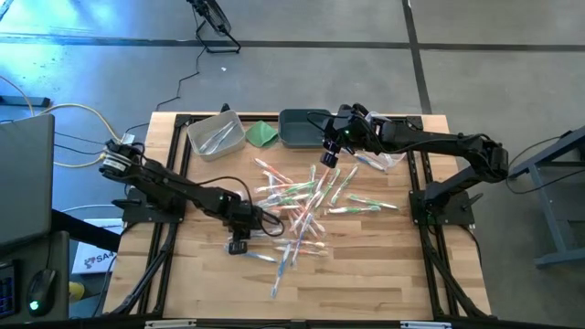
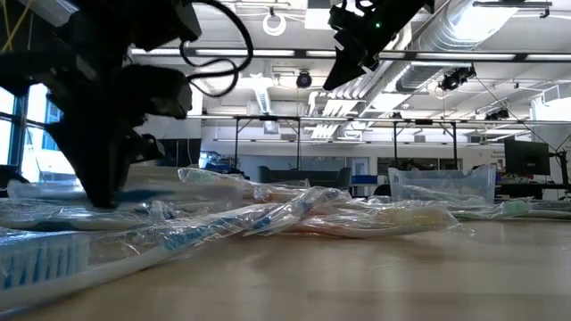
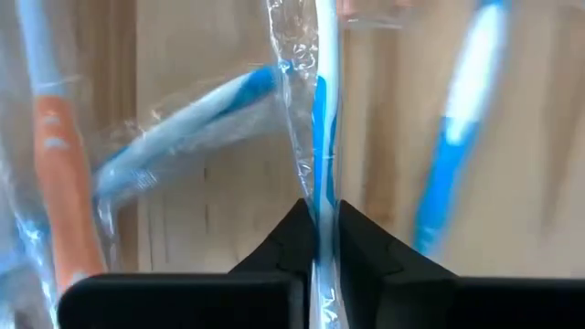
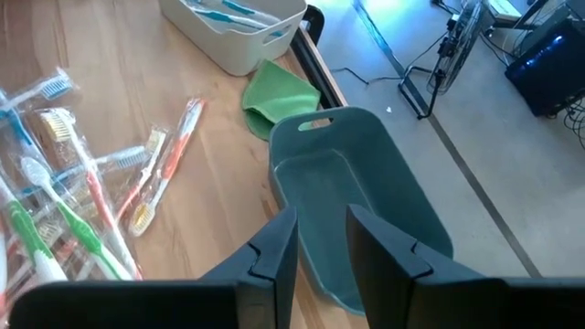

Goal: Pick & Place Toothbrushes
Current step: Put the blue toothbrush into the gray bin

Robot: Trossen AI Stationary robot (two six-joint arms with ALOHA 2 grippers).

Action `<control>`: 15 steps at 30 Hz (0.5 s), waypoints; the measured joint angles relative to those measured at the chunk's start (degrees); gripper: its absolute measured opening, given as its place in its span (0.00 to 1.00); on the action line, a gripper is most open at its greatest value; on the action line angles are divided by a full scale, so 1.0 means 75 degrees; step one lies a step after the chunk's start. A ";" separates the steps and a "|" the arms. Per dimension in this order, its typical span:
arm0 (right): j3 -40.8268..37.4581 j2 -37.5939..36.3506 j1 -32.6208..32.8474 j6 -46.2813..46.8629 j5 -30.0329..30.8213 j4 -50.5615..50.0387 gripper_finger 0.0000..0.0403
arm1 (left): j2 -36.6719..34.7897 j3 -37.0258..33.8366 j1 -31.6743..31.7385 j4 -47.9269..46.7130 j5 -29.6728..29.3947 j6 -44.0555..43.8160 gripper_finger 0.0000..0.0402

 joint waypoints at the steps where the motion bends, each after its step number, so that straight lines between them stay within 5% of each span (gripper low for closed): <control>1: 0.0000 0.0000 0.0000 -0.0006 0.0000 -0.0007 0.22 | -0.0115 0.0006 0.0003 -0.0130 0.0045 -0.0003 0.04; 6: 0.0000 0.0000 0.0000 -0.0009 -0.0003 -0.0058 0.22 | -0.0695 0.0527 0.0003 -0.1544 -0.0049 -0.0004 0.04; 15: -0.0003 -0.0003 0.0000 -0.0049 -0.0009 -0.0194 0.22 | -0.1376 0.2281 0.0203 -0.4773 -0.1629 0.0041 0.05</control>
